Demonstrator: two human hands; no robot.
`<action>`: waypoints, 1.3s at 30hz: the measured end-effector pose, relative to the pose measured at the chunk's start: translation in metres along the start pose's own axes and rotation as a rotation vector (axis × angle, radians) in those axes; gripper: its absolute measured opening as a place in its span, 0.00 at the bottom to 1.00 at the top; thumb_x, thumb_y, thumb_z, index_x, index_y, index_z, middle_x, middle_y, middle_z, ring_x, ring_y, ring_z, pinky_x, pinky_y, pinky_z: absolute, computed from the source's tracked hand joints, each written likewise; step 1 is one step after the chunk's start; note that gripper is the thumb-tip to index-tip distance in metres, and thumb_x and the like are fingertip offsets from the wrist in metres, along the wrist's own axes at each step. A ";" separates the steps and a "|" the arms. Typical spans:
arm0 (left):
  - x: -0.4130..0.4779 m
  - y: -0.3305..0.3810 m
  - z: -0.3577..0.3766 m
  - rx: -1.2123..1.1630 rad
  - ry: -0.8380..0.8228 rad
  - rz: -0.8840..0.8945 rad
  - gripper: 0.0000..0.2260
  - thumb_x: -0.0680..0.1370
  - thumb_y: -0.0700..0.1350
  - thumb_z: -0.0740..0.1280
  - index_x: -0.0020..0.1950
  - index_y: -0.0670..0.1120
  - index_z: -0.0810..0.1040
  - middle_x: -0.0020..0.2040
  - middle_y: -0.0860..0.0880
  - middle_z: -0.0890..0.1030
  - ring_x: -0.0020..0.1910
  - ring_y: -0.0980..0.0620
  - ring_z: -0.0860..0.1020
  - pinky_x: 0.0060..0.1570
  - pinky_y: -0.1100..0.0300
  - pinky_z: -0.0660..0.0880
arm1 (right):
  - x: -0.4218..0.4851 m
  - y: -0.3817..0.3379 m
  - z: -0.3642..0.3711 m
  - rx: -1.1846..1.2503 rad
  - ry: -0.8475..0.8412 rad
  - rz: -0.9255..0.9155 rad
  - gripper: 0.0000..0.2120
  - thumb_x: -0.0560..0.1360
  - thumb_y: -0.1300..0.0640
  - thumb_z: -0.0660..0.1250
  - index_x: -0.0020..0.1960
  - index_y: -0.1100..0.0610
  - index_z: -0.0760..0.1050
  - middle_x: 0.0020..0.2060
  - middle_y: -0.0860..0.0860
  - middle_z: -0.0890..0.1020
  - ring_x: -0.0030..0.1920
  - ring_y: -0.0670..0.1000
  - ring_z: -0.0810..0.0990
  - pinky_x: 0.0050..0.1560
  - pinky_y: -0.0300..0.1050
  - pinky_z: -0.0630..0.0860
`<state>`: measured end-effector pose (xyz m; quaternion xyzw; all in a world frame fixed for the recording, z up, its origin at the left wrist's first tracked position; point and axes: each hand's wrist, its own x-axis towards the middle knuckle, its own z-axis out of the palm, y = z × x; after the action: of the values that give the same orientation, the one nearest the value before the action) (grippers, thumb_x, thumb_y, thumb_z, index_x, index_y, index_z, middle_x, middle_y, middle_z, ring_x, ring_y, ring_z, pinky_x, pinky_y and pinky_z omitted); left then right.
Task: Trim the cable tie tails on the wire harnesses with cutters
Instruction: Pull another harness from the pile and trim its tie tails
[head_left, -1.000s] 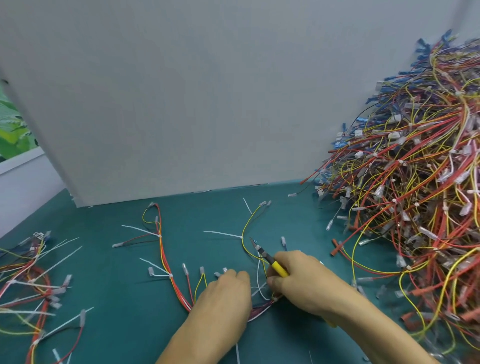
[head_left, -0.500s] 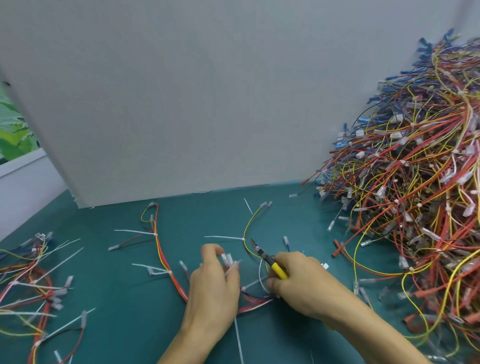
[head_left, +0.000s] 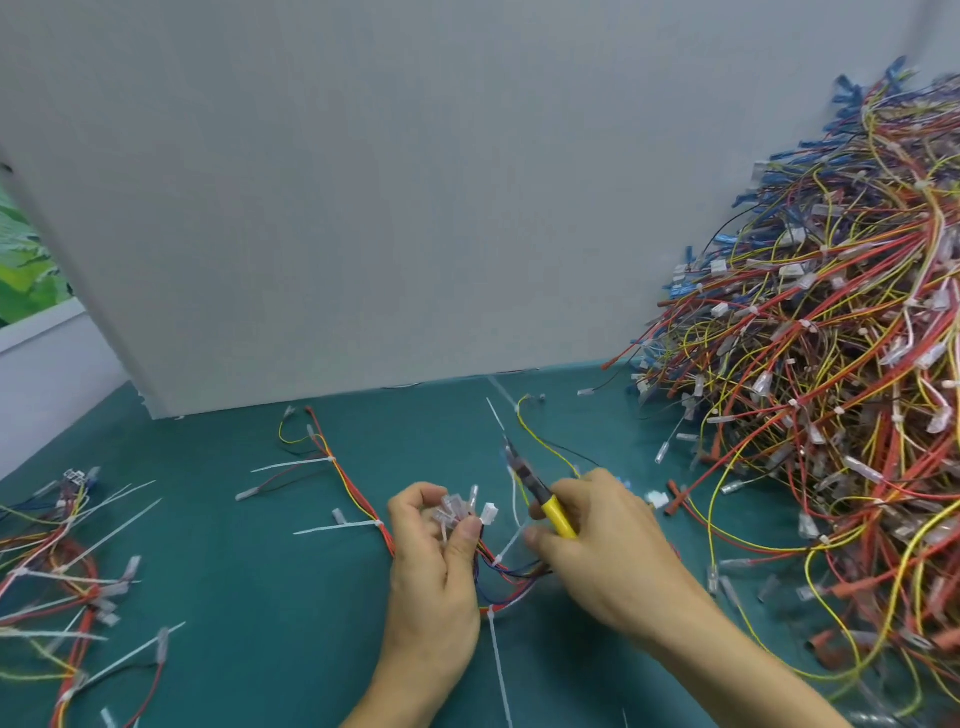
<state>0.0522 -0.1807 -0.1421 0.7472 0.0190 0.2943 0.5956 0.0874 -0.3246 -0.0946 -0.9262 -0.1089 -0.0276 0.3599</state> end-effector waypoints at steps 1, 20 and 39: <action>0.001 0.000 -0.001 0.000 0.017 0.010 0.10 0.78 0.38 0.63 0.52 0.51 0.67 0.39 0.49 0.77 0.35 0.57 0.74 0.39 0.69 0.71 | -0.001 -0.002 0.001 -0.001 -0.015 -0.019 0.09 0.72 0.49 0.68 0.44 0.55 0.77 0.40 0.48 0.78 0.43 0.51 0.75 0.39 0.44 0.69; -0.001 0.007 0.000 0.069 -0.003 -0.048 0.14 0.72 0.58 0.63 0.55 0.59 0.66 0.50 0.50 0.75 0.45 0.53 0.77 0.46 0.67 0.71 | -0.007 -0.002 0.018 0.440 -0.267 0.097 0.06 0.69 0.57 0.73 0.40 0.59 0.77 0.34 0.56 0.80 0.35 0.50 0.74 0.43 0.48 0.73; 0.015 -0.001 -0.025 0.518 -0.491 0.128 0.17 0.73 0.40 0.69 0.60 0.52 0.76 0.35 0.61 0.80 0.30 0.65 0.73 0.36 0.75 0.67 | -0.007 -0.002 0.010 0.503 -0.391 0.081 0.12 0.65 0.58 0.71 0.48 0.56 0.80 0.36 0.61 0.78 0.37 0.49 0.73 0.43 0.50 0.72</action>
<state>0.0538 -0.1526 -0.1340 0.9213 -0.0975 0.1281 0.3539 0.0796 -0.3172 -0.1017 -0.7996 -0.1426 0.1929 0.5505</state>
